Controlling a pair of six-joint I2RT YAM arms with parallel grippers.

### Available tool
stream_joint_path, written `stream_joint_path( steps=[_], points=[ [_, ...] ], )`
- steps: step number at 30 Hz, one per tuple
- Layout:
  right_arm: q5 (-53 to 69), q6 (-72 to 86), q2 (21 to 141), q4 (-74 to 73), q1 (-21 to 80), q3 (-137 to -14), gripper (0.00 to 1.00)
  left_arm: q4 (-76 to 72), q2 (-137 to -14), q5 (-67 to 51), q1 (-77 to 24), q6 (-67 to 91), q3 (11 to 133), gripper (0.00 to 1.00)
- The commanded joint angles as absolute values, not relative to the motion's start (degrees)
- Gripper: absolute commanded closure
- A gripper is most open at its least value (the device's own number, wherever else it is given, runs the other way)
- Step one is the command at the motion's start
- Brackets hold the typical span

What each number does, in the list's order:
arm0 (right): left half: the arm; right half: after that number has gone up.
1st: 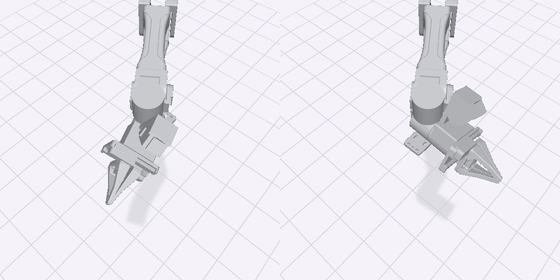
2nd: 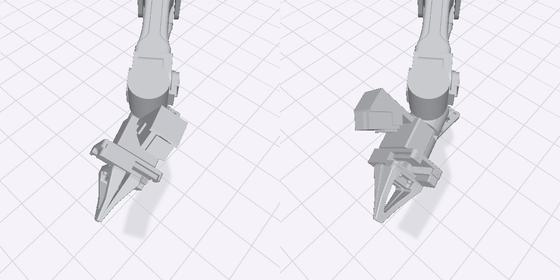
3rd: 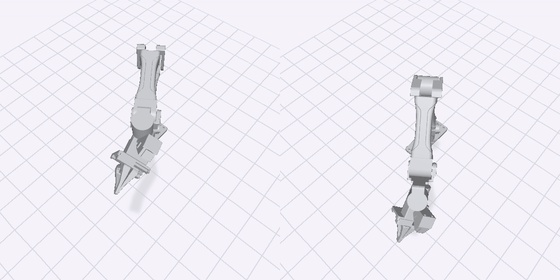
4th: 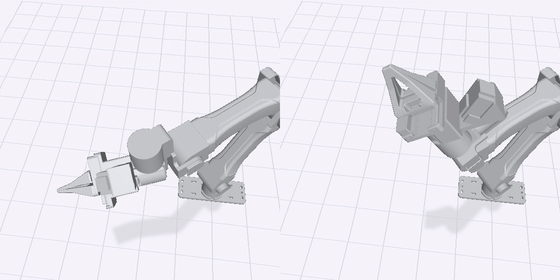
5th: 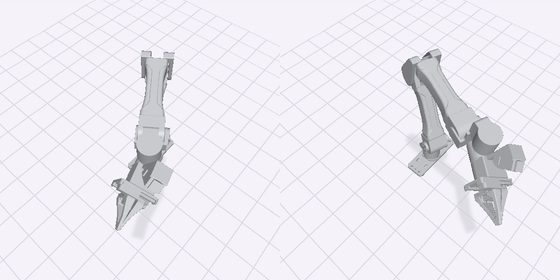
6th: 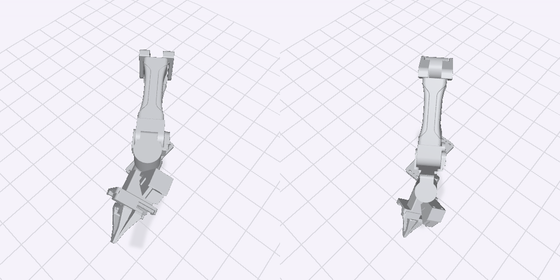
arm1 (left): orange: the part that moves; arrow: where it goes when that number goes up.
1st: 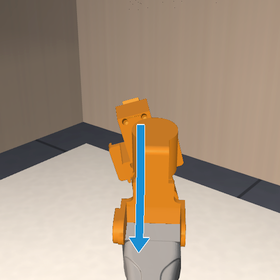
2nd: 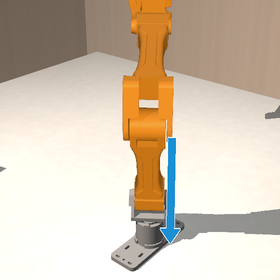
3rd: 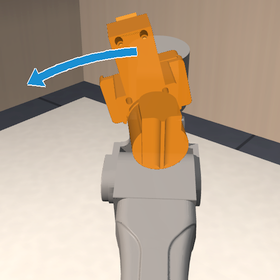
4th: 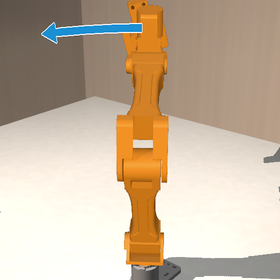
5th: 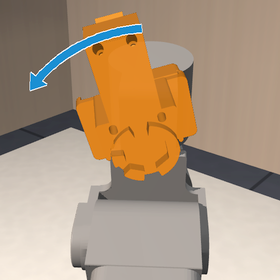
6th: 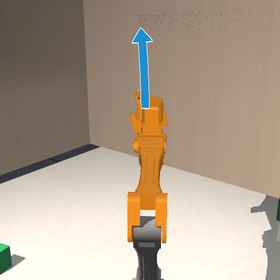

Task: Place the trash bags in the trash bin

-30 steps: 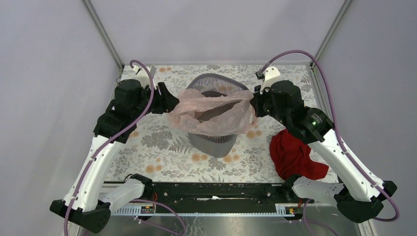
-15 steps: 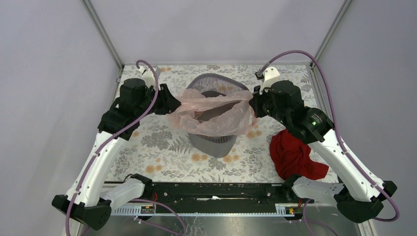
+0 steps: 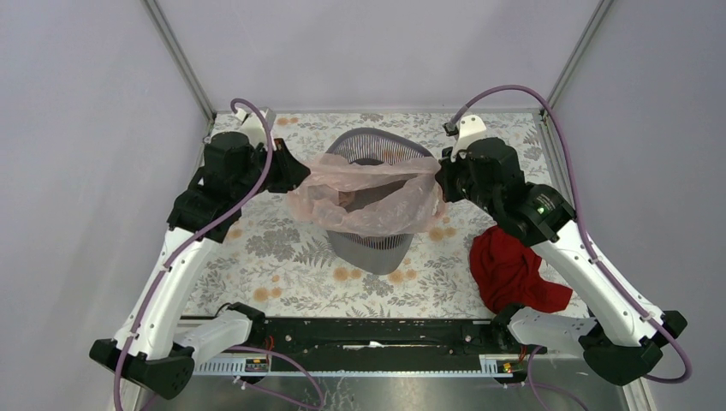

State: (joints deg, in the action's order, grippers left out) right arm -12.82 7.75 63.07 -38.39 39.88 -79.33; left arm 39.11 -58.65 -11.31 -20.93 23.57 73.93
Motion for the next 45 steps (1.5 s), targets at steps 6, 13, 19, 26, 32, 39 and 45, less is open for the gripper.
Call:
stream_joint_path(
  steps=[6, 13, 19, 26, 32, 39, 45],
  points=[
    [-14.93, 8.15, 63.75, -39.52, 38.49, -81.38, 1.0, 32.98, -62.18, -10.82, -20.74, 22.49, 78.43, 0.83],
    [-14.27, 8.68, 65.19, -38.93, 36.0, -81.47, 1.0, 29.84, -65.77, -9.31, -20.74, 22.9, 79.53, 0.93],
    [-10.1, 8.78, 67.63, -35.25, 30.19, -81.08, 1.0, 24.5, -70.66, -10.88, -20.74, 22.0, 82.76, 0.98],
    [-8.14, 10.15, 71.52, -29.22, 26.59, -79.98, 1.0, 22.3, -78.85, -10.34, -20.58, 22.14, 88.02, 1.0],
    [-7.08, 11.33, 73.78, -24.73, 24.03, -78.45, 0.95, 20.91, -85.17, -11.54, -19.81, 23.02, 91.46, 1.0],
    [-4.66, 11.95, 76.34, -22.65, 21.6, -78.44, 0.91, 17.32, -90.02, -13.07, -17.93, 26.88, 94.39, 1.0],
    [-2.68, 12.35, 78.31, -21.42, 20.0, -78.38, 0.91, 17.25, -97.18, -13.9, -16.89, 31.35, 98.19, 1.0]
  ],
)
